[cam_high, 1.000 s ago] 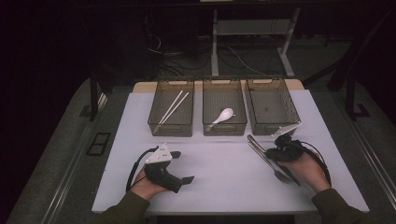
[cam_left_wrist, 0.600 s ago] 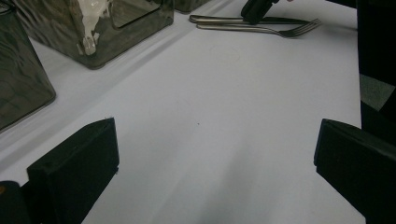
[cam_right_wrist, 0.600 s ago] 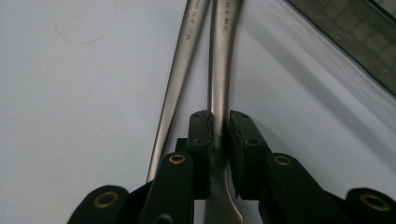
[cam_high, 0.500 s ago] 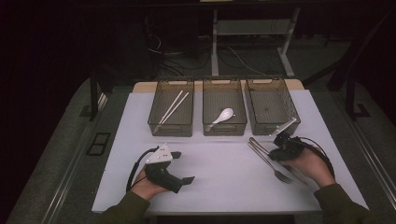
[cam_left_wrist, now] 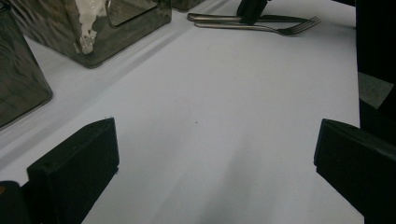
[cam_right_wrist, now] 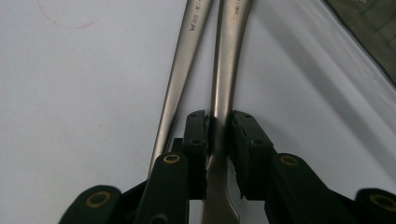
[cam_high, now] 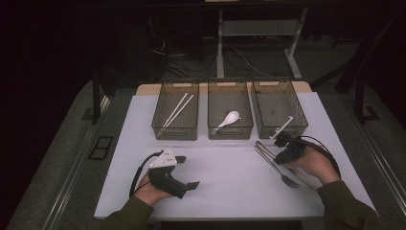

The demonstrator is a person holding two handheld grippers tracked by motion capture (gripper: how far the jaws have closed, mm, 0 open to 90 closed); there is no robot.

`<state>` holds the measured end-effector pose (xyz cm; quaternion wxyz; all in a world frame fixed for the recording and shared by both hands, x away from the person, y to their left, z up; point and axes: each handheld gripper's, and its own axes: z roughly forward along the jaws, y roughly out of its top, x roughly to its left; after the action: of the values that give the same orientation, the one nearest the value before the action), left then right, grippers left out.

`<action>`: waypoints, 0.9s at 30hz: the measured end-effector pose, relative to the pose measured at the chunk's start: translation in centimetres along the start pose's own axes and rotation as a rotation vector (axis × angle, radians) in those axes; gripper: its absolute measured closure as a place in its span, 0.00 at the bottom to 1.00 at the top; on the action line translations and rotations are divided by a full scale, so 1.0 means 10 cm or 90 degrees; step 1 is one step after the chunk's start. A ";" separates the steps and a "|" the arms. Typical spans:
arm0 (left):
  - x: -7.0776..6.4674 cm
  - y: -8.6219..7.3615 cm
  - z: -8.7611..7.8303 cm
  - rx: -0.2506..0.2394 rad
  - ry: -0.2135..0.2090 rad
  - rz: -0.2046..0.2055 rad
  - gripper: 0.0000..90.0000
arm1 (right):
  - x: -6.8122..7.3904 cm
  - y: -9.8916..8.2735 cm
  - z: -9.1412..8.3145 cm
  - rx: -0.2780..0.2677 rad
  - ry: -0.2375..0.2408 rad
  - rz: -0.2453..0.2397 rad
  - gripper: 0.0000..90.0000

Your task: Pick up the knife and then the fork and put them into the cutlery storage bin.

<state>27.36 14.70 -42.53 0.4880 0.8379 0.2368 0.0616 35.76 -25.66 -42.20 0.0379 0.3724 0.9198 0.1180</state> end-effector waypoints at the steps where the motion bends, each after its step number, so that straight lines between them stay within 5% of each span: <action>1: 0.00 0.00 0.00 0.000 0.000 0.000 0.00 | 0.00 0.01 0.00 0.004 -0.002 0.001 0.85; 15: 0.00 0.00 0.00 0.003 -0.002 0.001 0.00 | 0.00 0.02 -0.02 0.015 -0.004 0.002 0.88; 27: 0.01 0.00 -0.01 0.002 -0.001 0.002 0.00 | -0.06 -0.08 -0.26 -0.041 0.010 0.010 0.88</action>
<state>27.38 14.77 -42.53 0.4870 0.8390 0.2349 0.0616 35.27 -27.11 -39.93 0.0419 0.3771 0.9128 0.1511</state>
